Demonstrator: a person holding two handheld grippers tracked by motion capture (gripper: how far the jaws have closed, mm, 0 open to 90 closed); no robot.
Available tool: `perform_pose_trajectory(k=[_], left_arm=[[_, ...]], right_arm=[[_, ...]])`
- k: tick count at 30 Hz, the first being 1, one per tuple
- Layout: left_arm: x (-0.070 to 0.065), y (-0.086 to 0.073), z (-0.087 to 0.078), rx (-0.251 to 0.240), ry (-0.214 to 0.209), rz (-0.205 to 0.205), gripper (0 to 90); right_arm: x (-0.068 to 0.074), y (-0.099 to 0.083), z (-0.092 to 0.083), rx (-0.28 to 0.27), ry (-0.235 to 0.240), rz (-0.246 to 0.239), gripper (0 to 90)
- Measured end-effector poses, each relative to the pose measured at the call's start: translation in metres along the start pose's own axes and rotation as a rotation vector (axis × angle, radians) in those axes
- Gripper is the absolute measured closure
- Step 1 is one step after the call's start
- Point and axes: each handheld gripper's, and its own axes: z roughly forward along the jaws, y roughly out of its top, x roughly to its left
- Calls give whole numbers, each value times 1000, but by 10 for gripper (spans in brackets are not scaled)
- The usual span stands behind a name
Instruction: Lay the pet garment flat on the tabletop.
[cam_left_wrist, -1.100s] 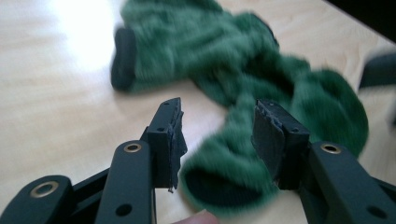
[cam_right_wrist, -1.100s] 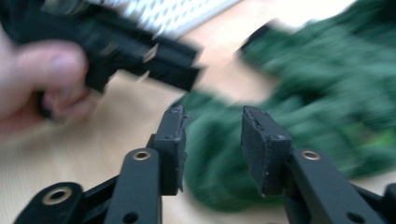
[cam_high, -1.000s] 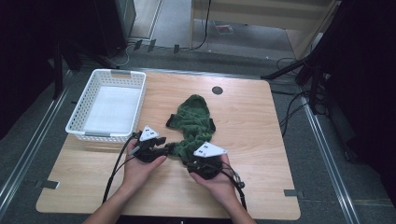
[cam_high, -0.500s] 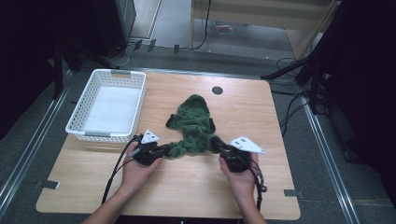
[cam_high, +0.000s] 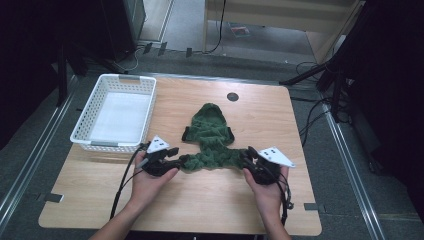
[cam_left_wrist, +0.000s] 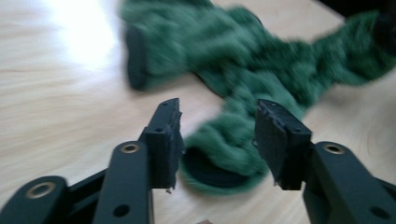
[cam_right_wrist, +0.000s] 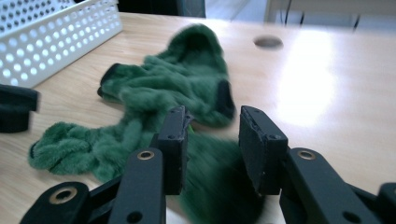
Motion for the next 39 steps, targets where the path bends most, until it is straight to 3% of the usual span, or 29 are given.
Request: perform_pose_trajectory(k=[1, 3, 5, 6, 7, 8, 10, 12, 13, 20, 22, 24, 25, 27, 30, 33, 35, 36, 37, 38, 39], left_arm=[[-3, -2, 5, 21, -2, 10, 479], [-7, -5, 14, 60, 9, 19, 460], [-9, -9, 21, 104, 34, 26, 443], [-9, -11, 22, 105, 55, 35, 446], [-9, -12, 22, 102, 68, 44, 469], [-9, -12, 22, 102, 68, 44, 502], [-8, -12, 21, 122, 96, 72, 654], [-5, -12, 20, 126, 90, 72, 750], [1, -12, 19, 118, 87, 45, 767], [19, -13, 11, 112, 100, 12, 799], [18, -12, 9, 105, 78, 18, 786], [17, -12, 9, 103, 80, 25, 715], [11, -7, 5, 69, 77, 40, 634], [7, 1, -1, 19, 62, 30, 533], [-4, 12, -7, -59, 61, 33, 504], [-17, 20, 4, -50, 33, 40, 538], [-21, 22, 11, -39, 22, 37, 540], [-25, 24, 19, -26, 22, 38, 540], [-28, 26, 37, 10, 42, 17, 532], [-28, 26, 37, 10, 42, 17, 526], [-29, 29, 51, 32, 90, -18, 517]], right_arm=[[7, 0, 3, -14, -8, -31, 633], [15, 1, 12, -9, 31, -53, 623], [20, -2, 28, 69, 63, -81, 609], [20, -6, 36, 111, 65, -75, 612], [17, -12, 42, 135, 33, -52, 637], [17, -12, 42, 135, 33, -52, 637], [3, -21, 47, 186, 10, 0, 662], [-7, -26, 48, 229, 24, 53, 668], [-11, -28, 48, 238, 36, 69, 674], [-23, -34, 40, 269, 57, 89, 716], [-24, -34, 39, 267, 70, 100, 692], [-23, -32, 38, 265, 74, 100, 674], [-22, -22, 32, 224, 108, 111, 585], [-20, -3, 27, 152, 116, 85, 577], [-17, 24, 27, 71, 126, 64, 584], [-8, 40, 44, 56, 136, 76, 624], [2, 42, 67, 104, 153, 73, 632], [2, 42, 67, 104, 153, 73, 632], [15, 41, 94, 184, 144, 29, 621], [15, 41, 94, 184, 144, 29, 621], [18, 44, 111, 193, 115, 32, 604]])
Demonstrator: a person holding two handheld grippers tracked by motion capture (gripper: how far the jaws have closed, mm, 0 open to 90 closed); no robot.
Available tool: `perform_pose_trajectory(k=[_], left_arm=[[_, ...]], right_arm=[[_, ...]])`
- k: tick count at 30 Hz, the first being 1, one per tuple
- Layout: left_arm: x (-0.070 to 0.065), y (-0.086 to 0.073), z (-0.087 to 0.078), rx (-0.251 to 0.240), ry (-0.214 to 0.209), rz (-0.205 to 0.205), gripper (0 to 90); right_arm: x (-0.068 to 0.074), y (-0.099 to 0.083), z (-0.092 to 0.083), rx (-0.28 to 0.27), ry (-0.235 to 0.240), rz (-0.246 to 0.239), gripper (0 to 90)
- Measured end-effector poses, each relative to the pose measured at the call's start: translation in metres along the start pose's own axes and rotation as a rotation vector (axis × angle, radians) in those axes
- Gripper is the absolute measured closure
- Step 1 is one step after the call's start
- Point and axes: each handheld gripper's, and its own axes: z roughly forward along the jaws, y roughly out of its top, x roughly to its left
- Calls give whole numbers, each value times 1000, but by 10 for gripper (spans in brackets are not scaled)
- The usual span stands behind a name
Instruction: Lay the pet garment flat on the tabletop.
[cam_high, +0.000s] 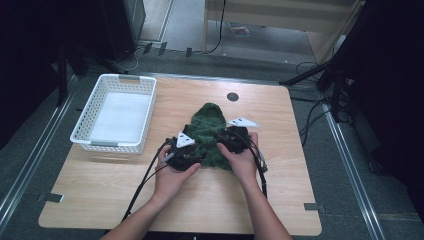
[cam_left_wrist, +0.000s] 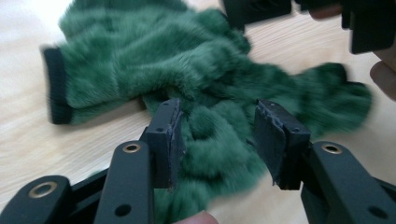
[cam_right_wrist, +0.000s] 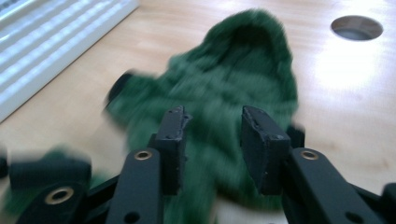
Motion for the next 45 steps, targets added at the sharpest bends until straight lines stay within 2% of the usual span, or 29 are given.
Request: perform_pose_trajectory(k=[1, 2, 5, 8, 9, 10, 11, 12, 13, 14, 17, 20, 21, 22, 23, 25, 26, 27, 29, 30, 31, 32, 37, 39, 40, 41, 42, 43, 45], left_arm=[[0, 0, 0, 0, 0, 0, 500], [-2, 1, 9, 16, 26, -31, 490], [-2, -3, 18, 53, 65, -28, 492], [-2, -8, 21, 65, 77, -21, 508], [-2, -8, 21, 65, 77, -21, 516], [-3, -12, 19, 63, 88, 0, 525], [-3, -12, 19, 63, 88, 0, 529], [-6, -14, 17, 71, 107, 44, 531], [-6, -14, 17, 71, 107, 44, 530], [-8, -16, 17, 68, 110, 55, 529], [-8, -21, 11, 66, 109, 64, 529], [-2, -21, 9, 52, 51, 43, 485], [1, -21, 6, 27, 23, 30, 450], [1, -21, 6, 27, 23, 30, 408], [6, -21, 2, -7, -10, 13, 408], [10, -19, -6, -44, -13, 11, 373], [12, -18, -11, -65, -21, 6, 356], [16, -17, -21, -103, -30, -1, 347], [21, -17, -33, -127, -11, 4, 348], [21, -17, -33, -127, -11, 4, 355], [25, -18, -39, -137, 5, 4, 384], [31, -22, -45, -128, 43, -1, 429], [42, -35, -39, 8, 62, 14, 585], [44, -38, -37, 29, 70, 20, 597], [47, -43, -34, 41, 100, 13, 624], [47, -43, -34, 41, 100, 13, 632], [49, -44, -34, 30, 97, 0, 640], [50, -44, -35, 31, 100, -8, 639], [50, -43, -34, 27, 107, -8, 635]], right_arm=[[0, 0, 0, 0, 0, 0, 604], [-5, 12, 15, -3, -25, 44, 601], [-12, 26, 38, 30, -27, 84, 601], [-11, 30, 67, 117, -40, 19, 603], [-11, 30, 67, 117, -40, 19, 603], [-10, 27, 83, 149, -60, -20, 595], [-10, 27, 83, 149, -60, -20, 595], [-13, 23, 91, 146, -66, -2, 581], [-13, 23, 91, 146, -66, -2, 581], [-16, 21, 95, 122, -56, 31, 580], [-19, 22, 100, 96, -95, 17, 589], [-20, 24, 101, 87, -111, 6, 558], [-19, 24, 99, 74, -112, -9, 547], [-19, 24, 99, 74, -112, -9, 547], [-18, 25, 95, 57, -96, -17, 537], [-16, 28, 81, 9, -52, -11, 515], [-14, 30, 72, -5, -44, -21, 506], [-10, 31, 52, -27, -42, -29, 503], [-7, 26, 29, -40, -27, -25, 492], [-7, 26, 29, -40, -27, -25, 492], [-4, 14, 10, -31, -9, -47, 484], [-2, 6, 1, -22, -1, -68, 483], [-2, -41, -30, 39, 11, -101, 486], [-3, -50, -33, 58, 8, -102, 486], [-7, -64, -39, 94, -16, -114, 488], [-7, -64, -39, 94, -16, -114, 488], [-16, -76, -40, 110, -43, -79, 486], [-20, -80, -40, 99, -41, -54, 487], [-23, -81, -41, 84, -43, -44, 488]])
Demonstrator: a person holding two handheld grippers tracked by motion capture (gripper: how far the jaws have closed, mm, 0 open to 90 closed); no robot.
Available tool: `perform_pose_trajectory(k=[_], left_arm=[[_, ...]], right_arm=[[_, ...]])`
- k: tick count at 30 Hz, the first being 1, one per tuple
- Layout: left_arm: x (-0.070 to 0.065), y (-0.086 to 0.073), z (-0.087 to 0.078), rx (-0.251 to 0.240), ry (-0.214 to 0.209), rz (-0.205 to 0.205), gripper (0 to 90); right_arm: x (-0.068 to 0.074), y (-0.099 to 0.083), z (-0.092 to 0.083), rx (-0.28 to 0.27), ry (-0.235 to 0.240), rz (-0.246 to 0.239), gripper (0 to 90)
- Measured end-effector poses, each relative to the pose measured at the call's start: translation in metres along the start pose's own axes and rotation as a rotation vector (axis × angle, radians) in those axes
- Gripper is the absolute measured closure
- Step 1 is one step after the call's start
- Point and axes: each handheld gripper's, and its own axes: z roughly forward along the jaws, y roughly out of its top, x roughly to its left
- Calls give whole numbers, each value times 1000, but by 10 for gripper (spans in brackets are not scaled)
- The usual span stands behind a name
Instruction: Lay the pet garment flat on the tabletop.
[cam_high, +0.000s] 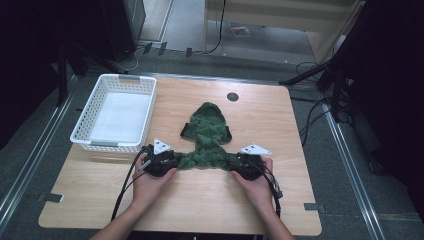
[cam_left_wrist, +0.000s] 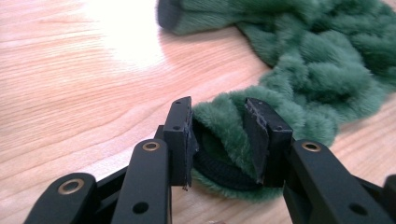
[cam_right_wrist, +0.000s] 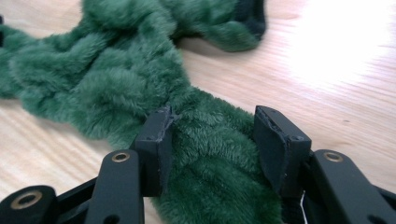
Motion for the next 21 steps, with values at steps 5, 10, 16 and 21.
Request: perform_pose_trajectory(k=[5, 10, 16, 21], left_arm=[[4, -5, -3, 12, 26, 9, 620], [5, -6, -4, 1, 7, 8, 593], [12, -15, -32, -157, -94, 66, 443], [24, -23, -62, -246, -157, 28, 340]], right_arm=[[-2, -7, -3, -17, -47, -51, 489], [-3, -10, -7, -27, -38, -56, 467], [-4, -7, -32, -148, 37, -39, 329], [-12, -9, -56, -207, 16, -7, 228]])
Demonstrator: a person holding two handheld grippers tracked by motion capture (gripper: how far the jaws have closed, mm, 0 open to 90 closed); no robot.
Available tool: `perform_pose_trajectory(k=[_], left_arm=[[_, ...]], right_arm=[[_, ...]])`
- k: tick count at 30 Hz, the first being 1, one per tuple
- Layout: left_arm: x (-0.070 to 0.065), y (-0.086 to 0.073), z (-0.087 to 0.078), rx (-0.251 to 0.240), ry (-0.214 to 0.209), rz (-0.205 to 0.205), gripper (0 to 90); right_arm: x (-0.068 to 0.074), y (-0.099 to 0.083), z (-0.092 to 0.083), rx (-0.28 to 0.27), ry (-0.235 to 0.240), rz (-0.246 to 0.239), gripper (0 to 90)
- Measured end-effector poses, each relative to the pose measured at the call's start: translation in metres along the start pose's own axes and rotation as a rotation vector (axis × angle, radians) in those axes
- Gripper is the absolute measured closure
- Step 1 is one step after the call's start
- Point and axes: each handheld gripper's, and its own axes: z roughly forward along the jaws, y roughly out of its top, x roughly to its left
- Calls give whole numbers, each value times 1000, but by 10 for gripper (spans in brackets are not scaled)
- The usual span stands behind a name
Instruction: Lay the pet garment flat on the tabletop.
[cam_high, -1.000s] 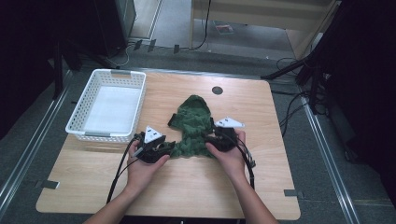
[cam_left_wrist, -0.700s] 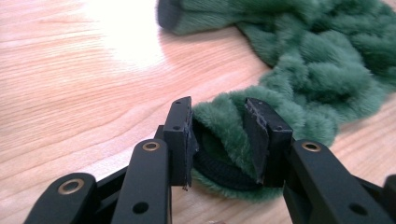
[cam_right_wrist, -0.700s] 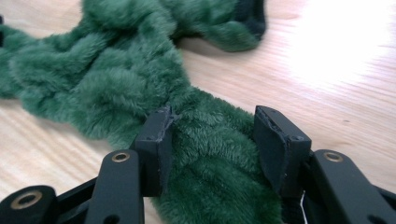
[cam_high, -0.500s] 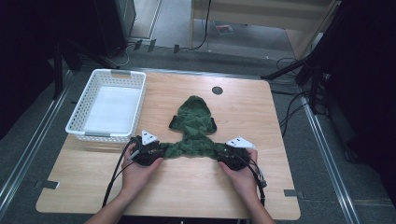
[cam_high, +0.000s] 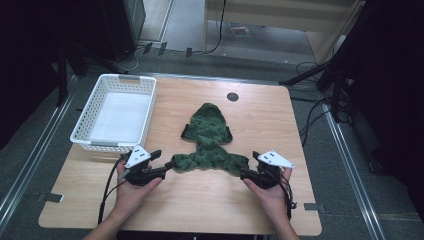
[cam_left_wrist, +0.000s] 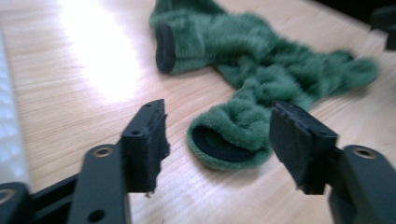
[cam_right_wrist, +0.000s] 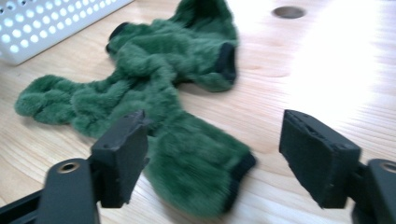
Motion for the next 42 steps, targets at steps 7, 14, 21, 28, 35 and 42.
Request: perform_pose_trajectory(k=[7, 14, 21, 28, 35, 42], left_arm=[[23, -8, -48, -65, 94, -28, 137], [54, -24, -83, -79, 176, -76, 34], [90, -47, -115, -59, 305, -140, 0], [113, -61, -140, -69, 372, -217, 0], [124, -63, -134, -13, 409, -231, 0], [123, -63, -129, 19, 398, -210, 0]], right_arm=[[-23, -12, -27, -4, -84, 36, 136], [-40, -23, -48, 20, -140, 62, 65], [-59, -45, -59, 80, -191, 93, 0], [-71, -56, -68, 88, -238, 128, 0], [-75, -60, -68, 85, -246, 155, 0], [-74, -61, -66, 86, -259, 151, 0]])
